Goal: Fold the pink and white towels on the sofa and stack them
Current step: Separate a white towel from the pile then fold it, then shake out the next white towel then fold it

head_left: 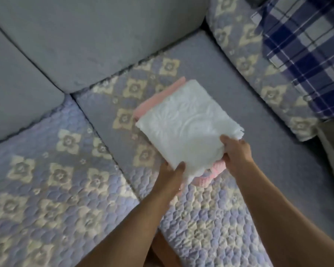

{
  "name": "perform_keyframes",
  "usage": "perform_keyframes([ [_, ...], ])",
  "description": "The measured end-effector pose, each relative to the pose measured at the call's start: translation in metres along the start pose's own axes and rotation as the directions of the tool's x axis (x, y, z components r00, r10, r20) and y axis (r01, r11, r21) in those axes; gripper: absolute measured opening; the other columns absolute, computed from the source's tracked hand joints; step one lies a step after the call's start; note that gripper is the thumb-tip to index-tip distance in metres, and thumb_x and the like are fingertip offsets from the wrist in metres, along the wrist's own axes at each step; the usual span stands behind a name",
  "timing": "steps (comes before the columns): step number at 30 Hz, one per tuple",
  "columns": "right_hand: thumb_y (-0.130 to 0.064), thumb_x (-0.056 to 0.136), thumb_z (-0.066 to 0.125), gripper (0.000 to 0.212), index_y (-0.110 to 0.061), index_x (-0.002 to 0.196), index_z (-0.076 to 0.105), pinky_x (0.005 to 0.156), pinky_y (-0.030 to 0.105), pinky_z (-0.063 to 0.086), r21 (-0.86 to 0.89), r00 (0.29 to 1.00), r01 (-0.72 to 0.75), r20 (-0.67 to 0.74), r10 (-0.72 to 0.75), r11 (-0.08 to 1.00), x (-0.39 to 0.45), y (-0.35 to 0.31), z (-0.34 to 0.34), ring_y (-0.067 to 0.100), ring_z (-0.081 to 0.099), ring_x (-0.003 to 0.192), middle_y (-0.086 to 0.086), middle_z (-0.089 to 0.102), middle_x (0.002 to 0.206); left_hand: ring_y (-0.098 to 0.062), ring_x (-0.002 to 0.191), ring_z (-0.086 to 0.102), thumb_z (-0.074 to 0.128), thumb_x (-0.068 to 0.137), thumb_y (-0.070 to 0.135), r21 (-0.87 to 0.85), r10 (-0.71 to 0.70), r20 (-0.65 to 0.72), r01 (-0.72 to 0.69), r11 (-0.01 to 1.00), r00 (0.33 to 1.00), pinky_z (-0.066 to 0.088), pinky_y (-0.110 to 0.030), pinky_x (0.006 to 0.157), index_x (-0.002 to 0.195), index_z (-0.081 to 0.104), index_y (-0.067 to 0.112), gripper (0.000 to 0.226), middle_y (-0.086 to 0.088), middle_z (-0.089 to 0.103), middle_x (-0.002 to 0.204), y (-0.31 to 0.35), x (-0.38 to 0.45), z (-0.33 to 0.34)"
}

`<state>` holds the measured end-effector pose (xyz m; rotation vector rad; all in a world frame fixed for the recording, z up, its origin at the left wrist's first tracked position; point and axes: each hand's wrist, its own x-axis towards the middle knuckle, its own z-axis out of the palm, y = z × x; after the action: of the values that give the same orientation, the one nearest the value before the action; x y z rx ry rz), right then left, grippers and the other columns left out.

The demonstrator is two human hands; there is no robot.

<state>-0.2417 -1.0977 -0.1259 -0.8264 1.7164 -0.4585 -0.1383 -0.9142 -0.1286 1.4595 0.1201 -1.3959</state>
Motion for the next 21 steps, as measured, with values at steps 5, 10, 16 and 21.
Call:
perform_keyframes([
  [5,-0.035,0.063,0.076,0.051,-0.016,0.108,0.064,0.076,0.059,0.06,-0.062,0.998,0.055,-0.017,-0.056,0.997,0.007,0.003,0.002,0.036,0.071,0.093,0.014,0.07,0.106,-0.021,0.122,0.049,0.059,0.096,0.033,0.741,0.566,-0.136,-0.295,0.603,0.813,0.044,-0.032,0.099,0.137,0.051,0.015,0.046,-0.007,0.049,0.136,0.003,0.002,-0.028],
  [10,-0.023,0.083,0.072,0.05,-0.022,0.128,0.051,0.092,0.047,0.056,-0.097,0.977,0.14,-0.148,-0.153,0.985,-0.028,-0.024,0.007,0.027,0.066,0.104,0.001,0.062,0.12,-0.042,0.149,0.02,0.041,0.101,0.045,0.943,0.67,0.313,-0.306,-0.134,0.673,0.023,-0.054,0.12,0.153,0.039,0.021,0.058,-0.017,0.022,0.162,0.061,0.029,-0.025],
  [16,-0.012,0.092,0.046,0.062,-0.022,0.152,0.032,0.124,0.044,0.009,-0.761,0.637,0.52,0.044,-0.77,0.387,-0.045,-0.024,0.057,0.032,0.01,0.15,0.009,0.02,0.162,-0.031,0.152,-0.022,0.016,0.101,0.06,0.827,0.385,0.513,-0.321,-0.462,0.767,-0.006,-0.055,0.123,0.16,0.001,0.033,0.067,-0.007,-0.012,0.168,0.073,0.089,-0.01],
  [21,-0.056,0.102,0.017,0.062,-0.034,0.159,0.006,0.125,0.047,-0.001,-0.865,0.772,0.472,0.31,-0.555,0.173,0.025,0.014,0.074,0.025,-0.01,0.154,-0.005,-0.003,0.168,-0.028,0.155,-0.013,0.023,0.099,0.065,0.826,0.423,0.539,-0.36,-0.433,0.728,-0.002,-0.057,0.123,0.16,0.01,0.038,0.068,-0.001,-0.003,0.169,0.051,0.121,-0.013],
])
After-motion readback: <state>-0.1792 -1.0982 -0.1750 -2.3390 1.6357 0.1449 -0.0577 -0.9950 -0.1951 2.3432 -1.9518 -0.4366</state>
